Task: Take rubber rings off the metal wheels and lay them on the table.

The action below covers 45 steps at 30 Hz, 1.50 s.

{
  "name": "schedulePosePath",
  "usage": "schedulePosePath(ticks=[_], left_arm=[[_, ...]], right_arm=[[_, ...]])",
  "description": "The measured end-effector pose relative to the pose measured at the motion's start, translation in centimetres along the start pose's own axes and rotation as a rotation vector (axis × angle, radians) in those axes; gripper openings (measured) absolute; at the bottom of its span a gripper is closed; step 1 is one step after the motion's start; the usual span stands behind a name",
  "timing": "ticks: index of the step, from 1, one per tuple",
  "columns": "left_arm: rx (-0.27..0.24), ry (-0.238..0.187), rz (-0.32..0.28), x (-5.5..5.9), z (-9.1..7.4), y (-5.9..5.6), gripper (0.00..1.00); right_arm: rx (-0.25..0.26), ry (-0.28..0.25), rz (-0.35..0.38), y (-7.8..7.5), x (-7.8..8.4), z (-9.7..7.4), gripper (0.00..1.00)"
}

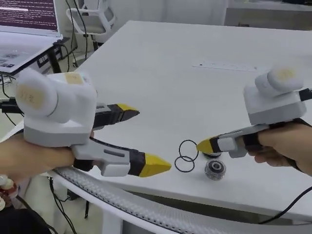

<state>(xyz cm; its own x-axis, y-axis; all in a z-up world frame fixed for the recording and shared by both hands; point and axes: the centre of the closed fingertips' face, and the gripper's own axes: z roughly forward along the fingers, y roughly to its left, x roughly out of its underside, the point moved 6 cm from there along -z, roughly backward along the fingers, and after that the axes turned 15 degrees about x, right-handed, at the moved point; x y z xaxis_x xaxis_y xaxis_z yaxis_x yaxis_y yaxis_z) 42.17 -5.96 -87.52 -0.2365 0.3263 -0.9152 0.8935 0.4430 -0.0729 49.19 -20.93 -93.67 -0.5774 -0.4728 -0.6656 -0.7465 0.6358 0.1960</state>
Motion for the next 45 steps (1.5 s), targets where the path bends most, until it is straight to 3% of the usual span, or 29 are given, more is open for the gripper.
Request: schedulePosePath(ticks=[3, 7, 9, 15, 23, 28, 35, 42, 45], left_arm=[[-0.001, 0.0, 0.001, 0.0, 0.1, 0.0, 0.81], [-0.009, -0.036, -0.018, -0.1, 0.0, 0.1, 0.82], [-0.008, -0.032, -0.01, -0.1, -0.1, 0.0, 0.82], [-0.019, -0.027, -0.017, 0.1, 0.0, 0.0, 0.8], [-0.019, -0.023, -0.028, 0.3, 0.0, 0.1, 0.79], [-0.014, -0.017, -0.031, 0.4, 0.1, 0.1, 0.79], [-0.013, -0.036, -0.051, 0.4, 0.1, 0.1, 0.78], [0.0, -0.035, -0.055, 0.4, 0.2, 0.0, 0.78], [0.001, -0.037, -0.057, 0.4, 0.2, 0.0, 0.78]], right_arm=[[-0.005, 0.023, -0.026, 0.3, 0.5, 0.4, 0.0], [0.027, 0.046, -0.077, 0.3, 1.1, 1.0, 0.0], [0.047, 0.048, -0.089, 0.0, 1.3, 1.1, 0.0], [0.087, 0.045, -0.081, -1.0, 1.6, 1.3, 0.0], [0.094, 0.061, -0.085, -1.3, 2.1, 1.7, 0.0], [0.114, 0.048, -0.13, -1.5, 2.1, 1.7, 0.03], [0.115, 0.043, -0.113, -1.8, 2.0, 1.1, 0.06], [0.085, -0.005, -0.082, -1.5, 1.1, -0.2, 0.1], [0.087, -0.012, -0.107, -1.2, 0.9, -0.7, 0.12]])
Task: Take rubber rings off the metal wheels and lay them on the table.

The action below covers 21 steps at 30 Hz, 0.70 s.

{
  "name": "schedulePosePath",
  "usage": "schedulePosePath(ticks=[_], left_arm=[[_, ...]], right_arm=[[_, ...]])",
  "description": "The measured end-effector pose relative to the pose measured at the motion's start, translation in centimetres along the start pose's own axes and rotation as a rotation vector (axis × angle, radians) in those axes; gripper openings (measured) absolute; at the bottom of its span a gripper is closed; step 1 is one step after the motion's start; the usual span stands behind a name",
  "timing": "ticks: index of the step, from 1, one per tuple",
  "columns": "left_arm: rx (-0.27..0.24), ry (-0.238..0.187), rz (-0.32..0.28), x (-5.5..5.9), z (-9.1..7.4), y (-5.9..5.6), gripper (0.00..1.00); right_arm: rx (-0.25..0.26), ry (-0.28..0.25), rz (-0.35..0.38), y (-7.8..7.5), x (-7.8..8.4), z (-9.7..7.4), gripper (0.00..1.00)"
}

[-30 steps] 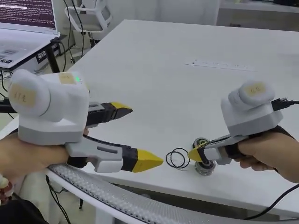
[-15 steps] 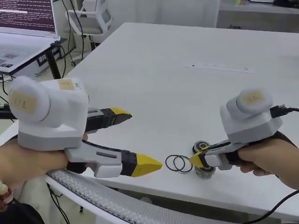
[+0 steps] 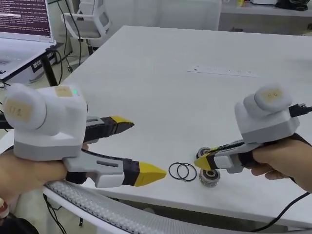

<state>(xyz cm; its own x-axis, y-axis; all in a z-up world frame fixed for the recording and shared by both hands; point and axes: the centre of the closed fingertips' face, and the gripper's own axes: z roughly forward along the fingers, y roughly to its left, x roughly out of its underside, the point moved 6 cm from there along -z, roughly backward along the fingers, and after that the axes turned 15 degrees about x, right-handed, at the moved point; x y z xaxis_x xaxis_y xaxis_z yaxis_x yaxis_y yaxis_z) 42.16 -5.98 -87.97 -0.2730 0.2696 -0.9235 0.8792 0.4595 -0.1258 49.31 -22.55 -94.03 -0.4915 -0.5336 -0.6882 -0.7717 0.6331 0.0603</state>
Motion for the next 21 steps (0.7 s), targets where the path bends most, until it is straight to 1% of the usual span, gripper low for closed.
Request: schedulePosePath(ticks=[3, 4, 6, 7, 10, 16, 19, 21], left_arm=[[0.003, -0.005, -0.006, 0.0, 0.0, 0.0, 0.78], [0.004, -0.004, -0.009, 0.0, 0.0, 0.0, 0.78], [0.001, -0.012, -0.001, -0.1, 0.0, 0.0, 0.77], [0.0, -0.013, -0.001, -0.1, 0.0, 0.0, 0.77], [-0.001, -0.011, -0.008, -0.1, 0.0, 0.0, 0.77], [-0.001, -0.005, -0.01, 0.0, 0.0, -0.1, 0.78], [0.0, -0.003, -0.013, 0.0, 0.0, -0.1, 0.78], [0.0, -0.004, -0.015, 0.0, 0.0, -0.1, 0.78]], right_arm=[[0.006, -0.007, -0.037, 0.2, 0.0, -0.7, 0.13], [0.01, -0.008, -0.061, 0.3, 0.1, -1.0, 0.13], [0.018, -0.015, -0.088, 0.5, 0.2, -1.4, 0.15], [0.014, -0.017, -0.093, 0.7, 0.2, -1.7, 0.16], [0.008, -0.02, -0.097, 0.9, 0.4, -2.3, 0.18], [0.026, -0.053, -0.086, 0.5, 0.4, -3.9, 0.25], [0.021, -0.087, -0.063, 0.5, 0.4, -4.9, 0.32], [0.027, -0.097, -0.052, 0.4, 0.6, -5.3, 0.35]])
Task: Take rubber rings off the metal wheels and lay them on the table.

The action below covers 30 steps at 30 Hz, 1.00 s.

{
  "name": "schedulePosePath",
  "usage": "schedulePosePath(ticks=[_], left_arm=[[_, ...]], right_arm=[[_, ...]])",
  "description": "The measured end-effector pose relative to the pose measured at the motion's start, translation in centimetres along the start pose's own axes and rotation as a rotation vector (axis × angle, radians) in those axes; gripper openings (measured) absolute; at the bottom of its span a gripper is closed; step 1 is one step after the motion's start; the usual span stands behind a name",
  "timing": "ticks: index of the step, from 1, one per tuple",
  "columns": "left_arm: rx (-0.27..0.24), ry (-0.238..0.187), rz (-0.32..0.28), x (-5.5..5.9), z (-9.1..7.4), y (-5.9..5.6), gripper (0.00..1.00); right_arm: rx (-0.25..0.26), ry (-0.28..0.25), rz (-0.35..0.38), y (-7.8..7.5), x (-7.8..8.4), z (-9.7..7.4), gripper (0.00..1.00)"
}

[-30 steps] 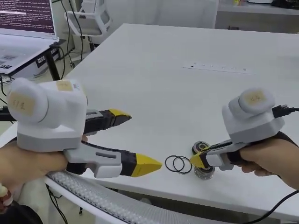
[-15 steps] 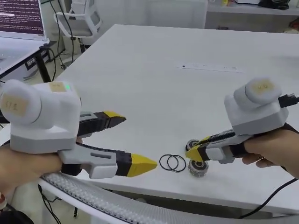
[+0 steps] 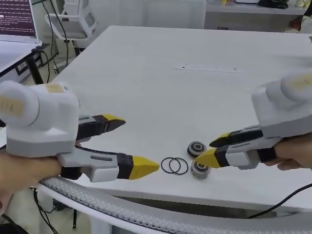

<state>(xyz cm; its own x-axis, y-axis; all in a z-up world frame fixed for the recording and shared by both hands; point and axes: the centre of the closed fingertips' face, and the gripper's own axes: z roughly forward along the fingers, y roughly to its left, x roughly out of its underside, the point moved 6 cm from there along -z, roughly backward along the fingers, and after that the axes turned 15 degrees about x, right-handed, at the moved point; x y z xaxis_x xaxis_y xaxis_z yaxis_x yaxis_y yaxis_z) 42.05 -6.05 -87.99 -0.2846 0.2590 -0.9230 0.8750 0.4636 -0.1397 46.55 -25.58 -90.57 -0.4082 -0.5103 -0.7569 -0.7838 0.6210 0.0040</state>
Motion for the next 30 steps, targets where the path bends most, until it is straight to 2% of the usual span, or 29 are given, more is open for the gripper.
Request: schedulePosePath(ticks=[5, 12, 17, 24, 27, 30], left_arm=[[0.0, 0.0, -0.01, 0.0, 0.0, 0.0, 0.8], [0.001, -0.003, -0.018, 0.0, 0.1, 0.0, 0.81], [-0.001, -0.015, -0.048, 0.1, 0.1, 0.2, 0.83], [-0.021, -0.017, -0.048, 0.0, 0.0, 0.5, 0.83], [-0.025, -0.007, -0.028, -0.4, 0.0, 0.8, 0.82], [-0.048, -0.043, -0.034, -1.8, 0.1, 1.6, 0.81]], right_arm=[[0.041, -0.029, 0.011, -1.1, 0.3, -1.4, 0.38], [0.07, -0.059, 0.02, -2.5, 0.3, -3.1, 0.43], [0.075, -0.067, 0.048, -3.5, 0.7, -4.1, 0.46], [0.06, -0.128, 0.121, -5.4, 1.0, -5.3, 0.49], [0.072, -0.144, 0.129, -6.4, 1.1, -5.6, 0.49], [0.085, -0.158, 0.155, -7.3, 1.1, -5.8, 0.48]])
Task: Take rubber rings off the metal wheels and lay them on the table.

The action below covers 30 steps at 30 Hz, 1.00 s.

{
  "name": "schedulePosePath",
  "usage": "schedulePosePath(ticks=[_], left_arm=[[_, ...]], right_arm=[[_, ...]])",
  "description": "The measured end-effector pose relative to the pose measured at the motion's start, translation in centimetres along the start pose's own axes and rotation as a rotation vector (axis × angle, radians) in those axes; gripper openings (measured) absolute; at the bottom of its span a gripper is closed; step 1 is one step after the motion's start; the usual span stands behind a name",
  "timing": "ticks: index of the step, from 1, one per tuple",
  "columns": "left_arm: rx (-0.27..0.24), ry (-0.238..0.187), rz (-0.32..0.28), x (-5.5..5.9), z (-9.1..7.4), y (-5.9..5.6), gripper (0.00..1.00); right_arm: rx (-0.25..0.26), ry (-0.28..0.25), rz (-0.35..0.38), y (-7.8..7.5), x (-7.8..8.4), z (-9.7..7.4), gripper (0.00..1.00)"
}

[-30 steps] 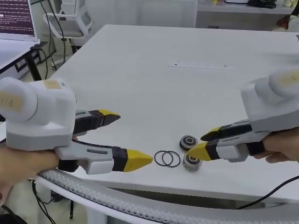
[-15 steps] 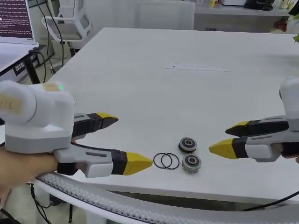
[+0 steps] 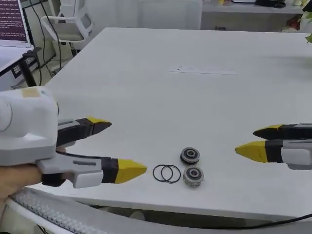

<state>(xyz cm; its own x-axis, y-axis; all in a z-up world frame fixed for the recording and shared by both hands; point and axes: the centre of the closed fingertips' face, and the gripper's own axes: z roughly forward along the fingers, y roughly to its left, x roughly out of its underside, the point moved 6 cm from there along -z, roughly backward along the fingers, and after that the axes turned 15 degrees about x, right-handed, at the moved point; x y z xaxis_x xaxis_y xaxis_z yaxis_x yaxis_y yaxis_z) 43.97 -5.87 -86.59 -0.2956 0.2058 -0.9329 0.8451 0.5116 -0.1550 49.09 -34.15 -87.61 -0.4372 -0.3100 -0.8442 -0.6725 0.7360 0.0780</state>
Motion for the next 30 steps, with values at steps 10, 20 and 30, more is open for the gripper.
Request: schedulePosePath(ticks=[10, 20, 30], left_arm=[[-0.001, -0.019, 0.077, -4.1, 1.8, 0.6, 0.74], [0.017, -0.007, 0.135, -6.3, 5.0, 1.1, 0.72], [0.084, 0.02, 0.159, -6.4, 7.6, 0.9, 0.71]], right_arm=[[-0.036, 0.003, 0.042, -1.2, 0.1, 1.1, 0.46], [-0.093, -0.002, 0.008, -1.5, 0.1, 2.1, 0.44], [-0.128, -0.007, -0.021, -1.6, 0.0, 3.4, 0.4]])
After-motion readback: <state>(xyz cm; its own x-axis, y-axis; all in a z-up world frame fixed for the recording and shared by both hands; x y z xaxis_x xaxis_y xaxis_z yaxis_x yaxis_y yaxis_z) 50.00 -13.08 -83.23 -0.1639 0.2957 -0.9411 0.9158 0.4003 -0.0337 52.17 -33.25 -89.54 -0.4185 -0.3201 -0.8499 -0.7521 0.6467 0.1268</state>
